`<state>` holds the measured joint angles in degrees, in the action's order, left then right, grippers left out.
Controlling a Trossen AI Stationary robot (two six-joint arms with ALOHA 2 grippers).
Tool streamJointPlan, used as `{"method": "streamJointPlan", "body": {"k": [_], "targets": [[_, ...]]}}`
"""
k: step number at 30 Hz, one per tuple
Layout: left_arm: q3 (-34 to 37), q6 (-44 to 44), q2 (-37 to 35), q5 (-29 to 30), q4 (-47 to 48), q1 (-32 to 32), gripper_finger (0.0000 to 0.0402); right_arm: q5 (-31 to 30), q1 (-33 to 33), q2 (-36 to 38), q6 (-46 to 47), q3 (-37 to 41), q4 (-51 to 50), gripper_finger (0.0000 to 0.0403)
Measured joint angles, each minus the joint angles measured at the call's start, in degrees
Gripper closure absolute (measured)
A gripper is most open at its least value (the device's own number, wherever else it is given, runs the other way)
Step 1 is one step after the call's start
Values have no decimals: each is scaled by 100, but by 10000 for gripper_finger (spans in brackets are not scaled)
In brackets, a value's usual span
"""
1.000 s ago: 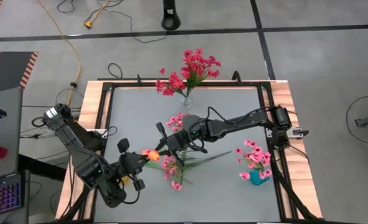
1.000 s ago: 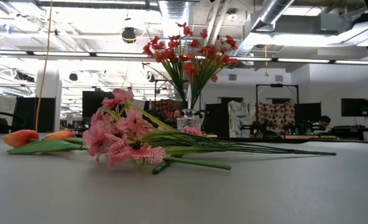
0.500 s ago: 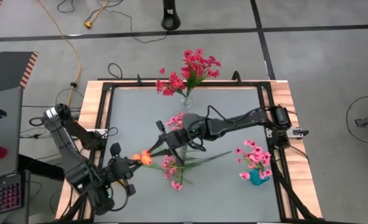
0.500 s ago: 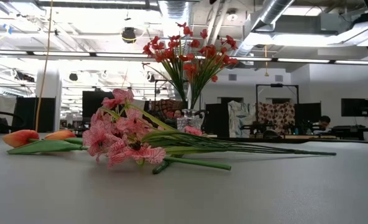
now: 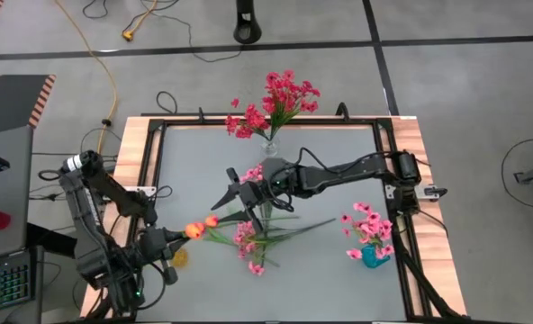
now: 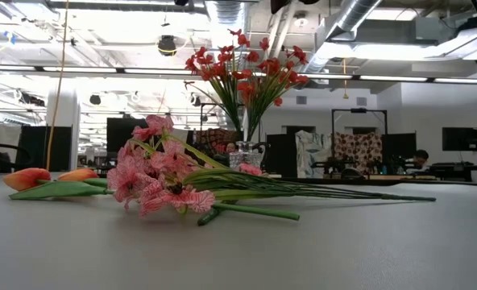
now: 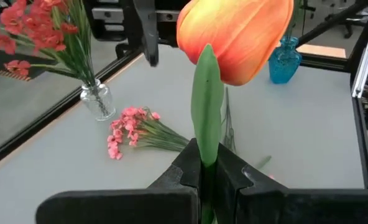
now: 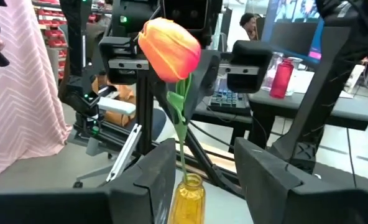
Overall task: Sort flowers into vase by color
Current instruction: Put the right orange tulip flower into the yellow vase
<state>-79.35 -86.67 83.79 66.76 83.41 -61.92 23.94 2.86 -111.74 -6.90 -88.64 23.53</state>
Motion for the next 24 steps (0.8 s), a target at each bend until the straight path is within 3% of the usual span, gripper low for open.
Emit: {"method": "streamJointPlan", "body": {"k": [7, 16, 24], "targets": [[0, -822, 0, -681, 623, -227, 401, -2, -81, 0, 0, 0, 2, 214], [0, -936, 0, -2116, 591, -224, 390, -1, -77, 0, -2, 0, 1, 214], [0, -1126, 0, -2298, 587, -224, 346, -2, -77, 0, -2, 0, 0, 214]]}}
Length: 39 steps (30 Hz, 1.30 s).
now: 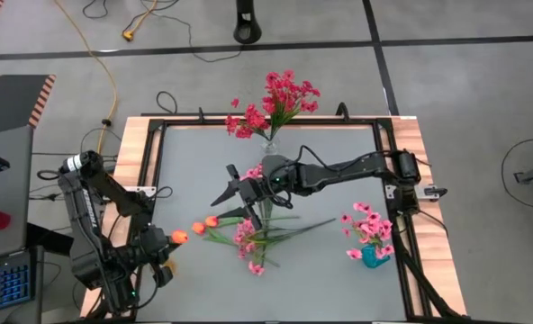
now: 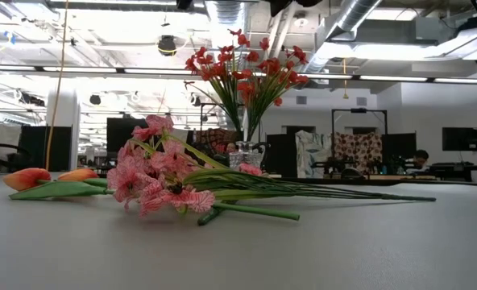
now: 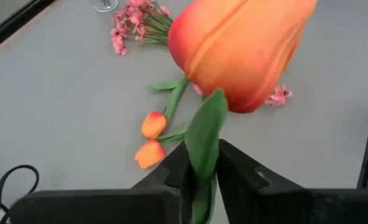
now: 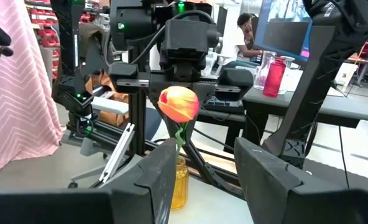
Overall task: Sort flowers into vase by color
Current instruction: Put the right orange tulip flower into the yellow vase
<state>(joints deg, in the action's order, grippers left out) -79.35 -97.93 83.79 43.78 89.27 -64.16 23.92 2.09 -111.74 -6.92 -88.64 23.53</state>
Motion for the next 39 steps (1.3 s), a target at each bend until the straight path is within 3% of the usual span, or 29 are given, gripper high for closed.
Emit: {"method": "streamJointPlan", "body": {"k": [11, 23, 29, 39], "targets": [[0, 59, 2, -453, -22, 0, 288, 1, 0, 0, -2, 0, 1, 214], [0, 61, -162, -515, -31, -4, 288, 0, 0, 0, -9, 0, 2, 214], [-2, 33, -431, -956, -103, -5, 288, 2, 0, 0, -15, 0, 2, 214], [-4, 384, -813, -1217, -665, -43, 288, 0, 0, 0, -13, 0, 2, 214]]}}
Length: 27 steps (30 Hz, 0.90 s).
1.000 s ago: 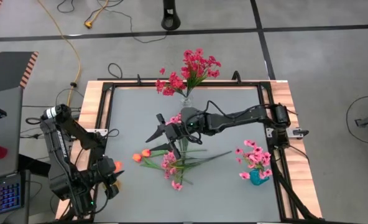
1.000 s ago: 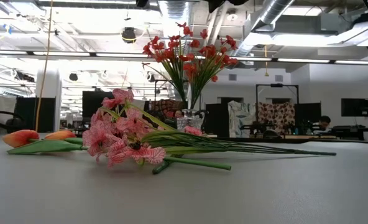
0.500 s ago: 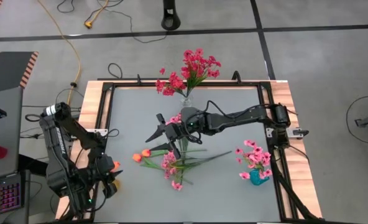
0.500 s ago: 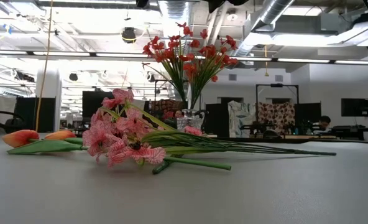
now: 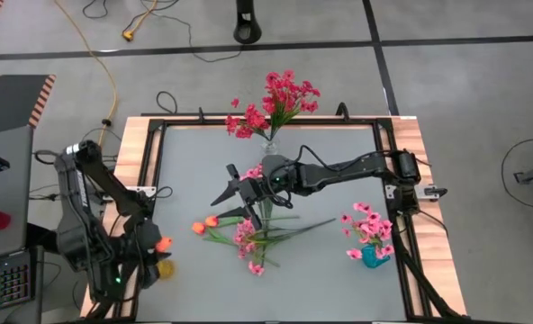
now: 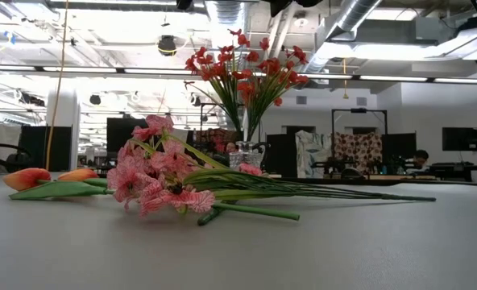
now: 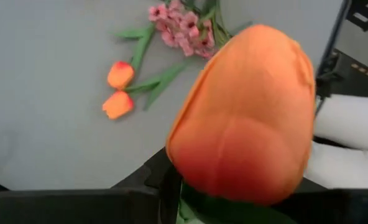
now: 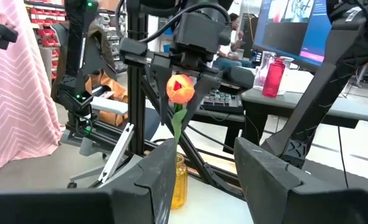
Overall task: Sort flowers into vase by color
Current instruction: Put the right orange tulip flower into the yellow vase
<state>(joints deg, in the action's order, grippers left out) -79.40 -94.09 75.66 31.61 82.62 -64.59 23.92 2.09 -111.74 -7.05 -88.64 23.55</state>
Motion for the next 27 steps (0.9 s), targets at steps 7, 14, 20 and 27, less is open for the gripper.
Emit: {"method": "streamJointPlan", "body": {"k": [7, 14, 20, 27], "targets": [[0, -29, -250, -90, -26, -119, 288, 0, 0, 0, 6, 0, 0, 214], [-2, -92, -451, -394, -274, -165, 288, 0, 0, 0, 13, 0, 0, 214], [-4, -790, -451, -894, -299, -165, 288, 0, 0, 0, 12, 0, 0, 214], [-4, -1075, -449, -941, -315, -165, 270, 0, 0, 0, 11, 0, 0, 214]]}}
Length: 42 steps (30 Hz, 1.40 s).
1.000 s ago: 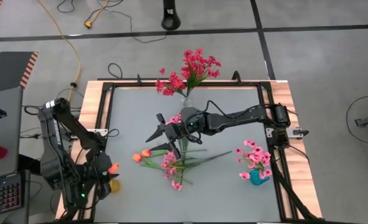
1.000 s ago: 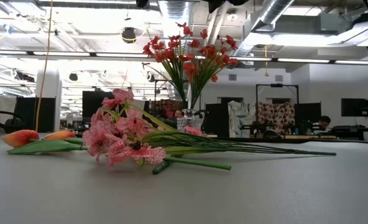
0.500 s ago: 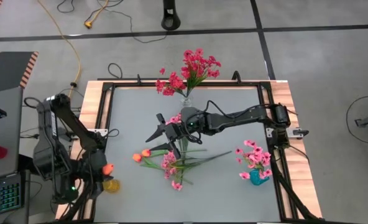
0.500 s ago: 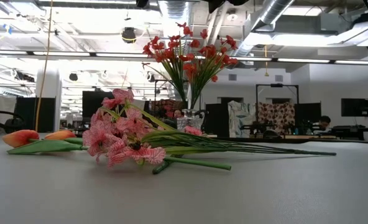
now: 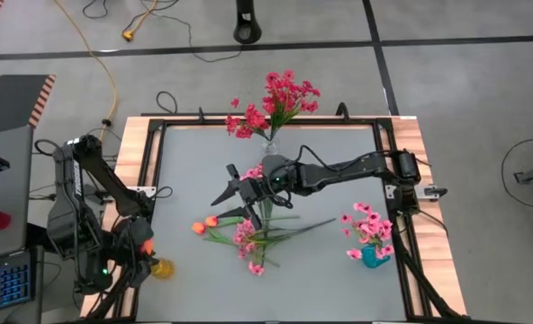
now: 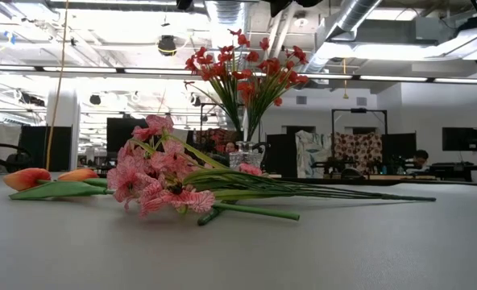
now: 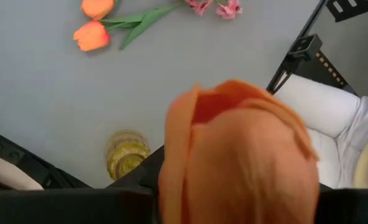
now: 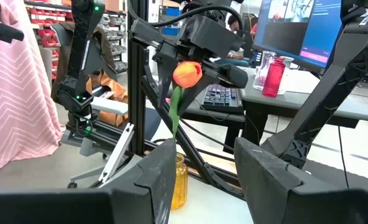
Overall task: Sort flowers into vase by color
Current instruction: Put the right orange tulip flower into the yellow vase, then put the bottom pink flowers into the blue vase
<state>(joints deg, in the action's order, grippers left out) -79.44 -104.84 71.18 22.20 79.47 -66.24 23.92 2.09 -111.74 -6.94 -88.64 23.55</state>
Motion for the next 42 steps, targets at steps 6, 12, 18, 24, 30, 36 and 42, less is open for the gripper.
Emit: {"method": "streamJointPlan", "body": {"k": [6, 12, 18, 24, 30, 36, 42], "targets": [[0, -228, 2, -264, 72, 0, 218, 2, 0, 0, -2, 0, 0, 214], [0, -90, 2, -1557, 52, -3, 197, 1, 0, 0, -15, 0, 0, 214], [0, 236, -8, -1490, 59, 0, 200, 1, 0, 0, -13, 0, 1, 214], [0, 98, -158, -1861, 60, 0, 201, 1, 0, 0, -13, 0, 1, 214], [0, -297, -445, -2265, 44, 0, 201, 0, 0, 0, -11, 0, 0, 214], [0, -494, -759, -2453, -123, -2, 201, 0, 0, 0, -8, 0, 2, 214], [0, -470, -1070, -1662, -112, -2, 201, 0, -30, 46, 4, 0, -88, 214]]}}
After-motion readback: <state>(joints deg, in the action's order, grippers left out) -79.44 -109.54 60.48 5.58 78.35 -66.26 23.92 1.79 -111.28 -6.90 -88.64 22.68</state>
